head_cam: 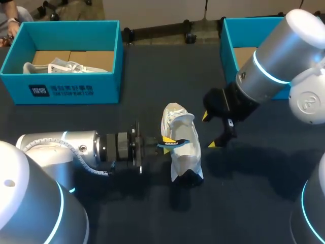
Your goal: Take the shoe out of the shoebox, open the shoe tongue, remove and reinsert the insole, then place the shoe into the shoebox
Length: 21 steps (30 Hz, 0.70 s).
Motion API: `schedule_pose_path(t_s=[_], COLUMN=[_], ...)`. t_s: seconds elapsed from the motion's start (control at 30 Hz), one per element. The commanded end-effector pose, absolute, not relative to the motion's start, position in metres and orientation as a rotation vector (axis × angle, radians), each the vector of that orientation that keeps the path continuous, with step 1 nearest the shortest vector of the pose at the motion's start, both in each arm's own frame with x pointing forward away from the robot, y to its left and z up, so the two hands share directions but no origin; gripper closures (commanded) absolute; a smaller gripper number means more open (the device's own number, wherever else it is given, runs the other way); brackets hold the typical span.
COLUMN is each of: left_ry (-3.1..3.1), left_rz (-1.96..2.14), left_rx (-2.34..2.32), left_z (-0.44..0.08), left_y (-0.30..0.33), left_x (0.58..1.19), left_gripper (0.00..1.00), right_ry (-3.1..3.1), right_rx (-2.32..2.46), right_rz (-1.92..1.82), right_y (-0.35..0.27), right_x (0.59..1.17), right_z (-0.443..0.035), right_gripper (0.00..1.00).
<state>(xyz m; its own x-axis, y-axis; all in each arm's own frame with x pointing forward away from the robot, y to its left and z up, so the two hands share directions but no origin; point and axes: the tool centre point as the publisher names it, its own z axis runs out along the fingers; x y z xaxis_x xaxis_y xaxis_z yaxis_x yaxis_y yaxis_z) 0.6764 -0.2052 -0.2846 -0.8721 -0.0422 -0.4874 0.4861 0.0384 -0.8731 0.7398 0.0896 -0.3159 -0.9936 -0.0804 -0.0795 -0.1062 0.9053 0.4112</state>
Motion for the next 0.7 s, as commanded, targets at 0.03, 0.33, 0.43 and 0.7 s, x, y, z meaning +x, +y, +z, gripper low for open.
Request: schedule_pose_path(t_s=[0.03, 0.33, 0.43, 0.7], left_ry=[1.947, 1.957, 1.959, 1.937], left_rz=[-1.886, -1.883, -1.884, -1.905], left_rx=[0.440, 0.430, 0.427, 0.431], left_z=[-0.288, -0.290, -0.289, -0.279], left_y=[-0.209, -0.208, -0.206, -0.205], left_x=[0.677, 0.675, 0.675, 0.674], left_gripper=[1.00, 1.00, 1.00, 1.00], right_ry=[3.005, 3.008, 3.008, 3.012], right_rx=[-0.150, -0.156, -0.155, -0.149], right_rz=[0.650, 0.645, 0.646, 0.645], right_y=[0.089, 0.088, 0.088, 0.088], right_x=[0.739, 0.740, 0.739, 0.739], right_z=[-0.316, -0.314, -0.313, -0.313], right_gripper=[0.00, 0.00, 0.00, 0.00])
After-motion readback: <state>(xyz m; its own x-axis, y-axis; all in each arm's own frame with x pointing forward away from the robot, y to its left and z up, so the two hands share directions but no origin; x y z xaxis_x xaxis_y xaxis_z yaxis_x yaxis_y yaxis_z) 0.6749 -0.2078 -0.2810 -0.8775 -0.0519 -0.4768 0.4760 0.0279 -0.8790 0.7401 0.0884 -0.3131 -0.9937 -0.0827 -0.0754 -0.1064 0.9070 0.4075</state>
